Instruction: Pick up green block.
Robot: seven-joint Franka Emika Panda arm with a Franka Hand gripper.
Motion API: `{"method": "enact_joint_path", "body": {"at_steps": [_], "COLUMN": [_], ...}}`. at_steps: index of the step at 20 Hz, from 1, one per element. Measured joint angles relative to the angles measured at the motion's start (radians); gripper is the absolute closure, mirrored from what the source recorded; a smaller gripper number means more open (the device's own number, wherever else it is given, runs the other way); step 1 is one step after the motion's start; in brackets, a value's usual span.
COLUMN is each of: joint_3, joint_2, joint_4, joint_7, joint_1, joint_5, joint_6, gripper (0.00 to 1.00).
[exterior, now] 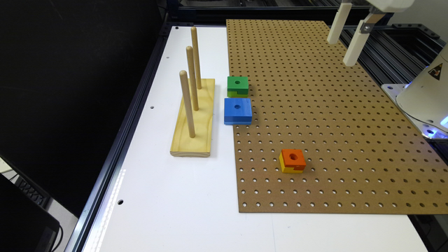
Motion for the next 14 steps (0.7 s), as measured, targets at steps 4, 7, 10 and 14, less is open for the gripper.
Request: {"method": "enact_joint_path", "body": {"at_steps": [4,7,10,14], "joint_3": [0.0,0.0,0.0,0.0], "joint_2": [0.0,0.0,0.0,0.001], "joint_4": [0.002,0.005,0.009,0.011], "joint_7": [-0.004,-0.012,-0.018,-0.019], "joint_1": [-0.012,-0.024,-0.032,-0.036], "joint_5": [-0.0021,-0.0021,-0.0022,-0.0022], "joint_6": [0.001,0.002,0.002,0.008], "gripper": [0.0,0.0,0.0,0.0]}}
